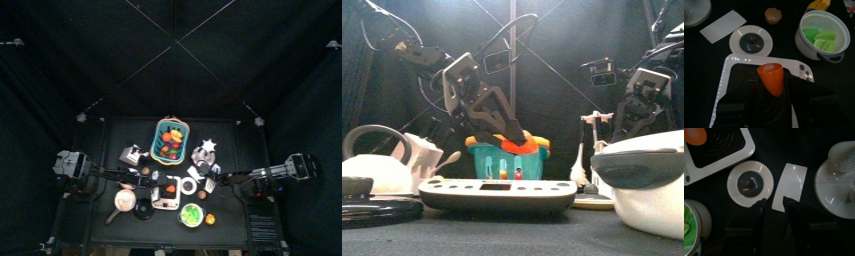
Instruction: Place carrot bottom into basket
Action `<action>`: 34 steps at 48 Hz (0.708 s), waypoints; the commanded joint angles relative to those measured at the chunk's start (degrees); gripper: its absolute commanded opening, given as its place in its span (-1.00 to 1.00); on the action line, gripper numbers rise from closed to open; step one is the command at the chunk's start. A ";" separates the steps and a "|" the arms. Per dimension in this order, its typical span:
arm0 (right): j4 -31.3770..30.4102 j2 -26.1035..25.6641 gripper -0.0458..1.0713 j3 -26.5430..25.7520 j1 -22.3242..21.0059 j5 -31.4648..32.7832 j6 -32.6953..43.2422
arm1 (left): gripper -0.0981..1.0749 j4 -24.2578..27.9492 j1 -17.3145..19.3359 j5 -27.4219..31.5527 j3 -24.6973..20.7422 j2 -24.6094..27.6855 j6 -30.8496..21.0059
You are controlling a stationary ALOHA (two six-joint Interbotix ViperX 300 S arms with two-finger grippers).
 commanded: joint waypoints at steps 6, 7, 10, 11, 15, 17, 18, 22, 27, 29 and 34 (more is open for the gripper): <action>0.44 -0.53 0.38 -1.67 0.53 -0.26 0.44 | 0.52 0.35 0.09 -0.62 -0.88 -3.16 0.44; 0.53 -0.44 0.38 -1.76 0.70 -0.26 0.35 | 0.52 0.44 0.09 -0.70 -0.88 -3.69 0.53; 0.44 -0.53 0.38 -1.93 0.79 -0.26 0.18 | 0.52 1.23 0.18 -1.05 -0.70 -5.89 0.88; 0.26 -0.44 0.38 -1.93 0.88 -0.26 0.09 | 0.52 1.49 0.53 -1.14 -0.62 -6.59 0.97; -0.09 -0.44 0.38 -2.11 0.70 -0.26 -0.26 | 0.52 1.93 2.55 -1.41 -0.44 -9.32 1.23; -0.35 -0.53 0.38 -2.11 0.70 -0.26 -0.26 | 0.52 2.02 3.69 -1.41 -0.44 -10.63 1.23; -0.53 -0.44 0.38 -2.11 0.70 -0.26 -0.26 | 0.52 2.02 4.31 -1.41 -0.44 -11.34 1.23; -0.88 -0.44 0.38 -2.11 0.70 -0.26 -0.26 | 0.52 2.11 8.26 -1.41 -0.09 -13.36 1.32; -1.14 -0.26 0.38 -2.20 0.62 -0.26 -0.26 | 0.52 2.11 13.71 -1.41 0.09 -13.62 1.32; -1.14 -0.18 0.38 -2.20 0.53 -0.26 -0.26 | 0.52 2.02 15.73 -1.41 0.09 -13.36 1.23; -1.14 0.44 0.38 -2.20 0.53 -0.26 -0.26 | 0.52 1.93 20.39 -1.41 -0.44 -11.43 1.14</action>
